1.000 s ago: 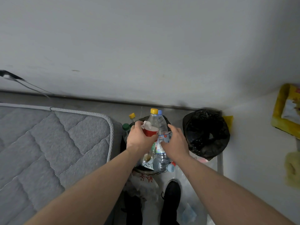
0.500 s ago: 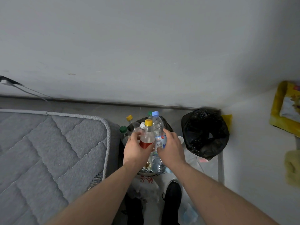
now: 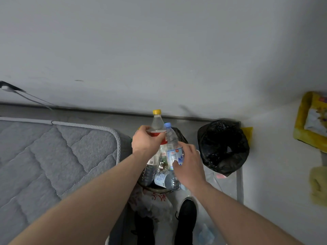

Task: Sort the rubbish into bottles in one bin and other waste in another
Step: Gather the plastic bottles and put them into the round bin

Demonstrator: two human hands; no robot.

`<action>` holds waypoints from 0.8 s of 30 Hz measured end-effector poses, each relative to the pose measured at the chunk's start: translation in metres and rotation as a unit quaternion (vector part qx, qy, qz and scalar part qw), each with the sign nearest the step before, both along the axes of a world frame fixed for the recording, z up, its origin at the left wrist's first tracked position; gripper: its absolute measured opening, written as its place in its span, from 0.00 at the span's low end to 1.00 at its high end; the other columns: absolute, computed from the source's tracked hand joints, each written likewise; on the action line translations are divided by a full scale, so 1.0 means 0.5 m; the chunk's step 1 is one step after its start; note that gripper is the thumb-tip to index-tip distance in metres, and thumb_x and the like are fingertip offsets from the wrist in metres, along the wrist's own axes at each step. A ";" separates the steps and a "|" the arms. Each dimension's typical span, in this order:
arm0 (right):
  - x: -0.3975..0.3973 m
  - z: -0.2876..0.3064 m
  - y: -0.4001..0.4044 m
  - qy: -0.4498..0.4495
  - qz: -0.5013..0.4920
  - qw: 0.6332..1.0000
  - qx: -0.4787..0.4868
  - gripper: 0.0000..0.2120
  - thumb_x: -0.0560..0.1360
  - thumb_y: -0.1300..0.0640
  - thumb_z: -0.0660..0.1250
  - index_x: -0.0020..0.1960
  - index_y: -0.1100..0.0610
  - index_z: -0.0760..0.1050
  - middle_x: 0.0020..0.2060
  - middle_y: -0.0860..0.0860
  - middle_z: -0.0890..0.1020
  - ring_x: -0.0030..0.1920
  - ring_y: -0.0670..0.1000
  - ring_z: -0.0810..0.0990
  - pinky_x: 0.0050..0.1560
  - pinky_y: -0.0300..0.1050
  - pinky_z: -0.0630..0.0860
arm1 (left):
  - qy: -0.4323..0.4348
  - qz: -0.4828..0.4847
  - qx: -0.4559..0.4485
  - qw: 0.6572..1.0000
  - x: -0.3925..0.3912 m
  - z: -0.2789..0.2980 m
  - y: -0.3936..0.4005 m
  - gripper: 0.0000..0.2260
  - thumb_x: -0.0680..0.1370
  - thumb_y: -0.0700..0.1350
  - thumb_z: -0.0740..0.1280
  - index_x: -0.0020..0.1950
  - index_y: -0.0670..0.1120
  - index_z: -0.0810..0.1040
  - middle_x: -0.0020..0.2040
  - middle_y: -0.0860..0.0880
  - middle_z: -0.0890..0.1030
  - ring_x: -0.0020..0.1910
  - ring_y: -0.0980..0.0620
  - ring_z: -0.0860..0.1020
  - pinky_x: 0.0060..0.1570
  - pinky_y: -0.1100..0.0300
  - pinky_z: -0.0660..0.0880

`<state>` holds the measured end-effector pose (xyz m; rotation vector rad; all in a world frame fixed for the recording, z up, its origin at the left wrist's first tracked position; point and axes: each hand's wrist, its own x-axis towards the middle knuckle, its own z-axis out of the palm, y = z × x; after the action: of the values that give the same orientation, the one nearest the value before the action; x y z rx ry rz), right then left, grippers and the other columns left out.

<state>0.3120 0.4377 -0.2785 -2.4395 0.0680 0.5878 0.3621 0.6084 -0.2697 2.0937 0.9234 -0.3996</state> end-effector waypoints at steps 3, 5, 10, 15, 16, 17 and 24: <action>0.005 -0.002 0.005 0.019 0.004 1.000 -0.010 0.33 0.73 0.57 0.71 0.75 0.46 0.64 0.68 0.44 0.68 0.65 0.50 0.70 0.63 0.44 0.71 | 0.023 -0.033 0.003 0.999 0.007 -0.011 -0.003 0.32 0.67 0.65 0.74 0.65 0.51 0.75 0.58 0.52 0.80 0.53 0.51 0.80 0.56 0.49 0.80; 0.004 -0.004 0.010 0.027 0.007 1.000 -0.009 0.34 0.74 0.56 0.72 0.76 0.47 0.63 0.68 0.46 0.68 0.66 0.50 0.69 0.64 0.44 0.71 | 0.023 -0.042 0.001 0.999 0.000 -0.012 -0.007 0.33 0.67 0.65 0.74 0.66 0.51 0.74 0.58 0.51 0.79 0.53 0.51 0.80 0.57 0.49 0.79; 0.000 -0.008 0.022 0.033 -0.003 0.999 -0.010 0.35 0.73 0.56 0.73 0.77 0.48 0.63 0.68 0.47 0.68 0.66 0.52 0.69 0.65 0.47 0.72 | 0.027 -0.038 0.001 0.999 -0.031 -0.016 -0.011 0.35 0.68 0.62 0.76 0.69 0.48 0.71 0.61 0.50 0.76 0.54 0.51 0.78 0.54 0.54 0.75; -0.004 -0.010 0.026 0.035 -0.006 0.999 -0.009 0.34 0.74 0.56 0.72 0.76 0.48 0.63 0.68 0.48 0.68 0.65 0.52 0.70 0.64 0.46 0.71 | 0.017 -0.033 -0.006 0.999 -0.046 -0.023 -0.006 0.32 0.70 0.59 0.76 0.69 0.50 0.71 0.62 0.51 0.76 0.53 0.53 0.76 0.54 0.55 0.74; -0.004 -0.011 0.026 0.036 -0.007 0.999 -0.008 0.34 0.73 0.57 0.72 0.76 0.48 0.63 0.68 0.48 0.68 0.65 0.52 0.70 0.64 0.46 0.71 | 0.017 -0.030 -0.007 0.999 -0.050 -0.025 -0.005 0.31 0.69 0.59 0.76 0.68 0.50 0.72 0.61 0.51 0.76 0.54 0.52 0.77 0.54 0.54 0.75; -0.005 -0.011 0.026 0.036 -0.007 0.999 -0.008 0.34 0.73 0.57 0.73 0.75 0.48 0.64 0.68 0.48 0.68 0.65 0.52 0.70 0.64 0.46 0.71 | 0.019 -0.028 -0.008 0.999 -0.055 -0.026 -0.003 0.30 0.69 0.59 0.75 0.67 0.50 0.73 0.60 0.51 0.76 0.55 0.52 0.77 0.55 0.53 0.75; -0.018 -0.018 0.036 0.021 -0.010 1.000 0.006 0.31 0.73 0.58 0.71 0.74 0.46 0.65 0.68 0.46 0.67 0.67 0.51 0.68 0.65 0.47 0.72 | -0.034 0.055 0.020 0.998 -0.138 -0.031 0.002 0.23 0.73 0.58 0.71 0.63 0.49 0.74 0.59 0.51 0.72 0.56 0.50 0.76 0.59 0.51 0.74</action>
<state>0.3029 0.4558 -0.2875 -2.4126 0.1045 0.6290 0.2931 0.6093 -0.2850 2.0683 1.0080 -0.2538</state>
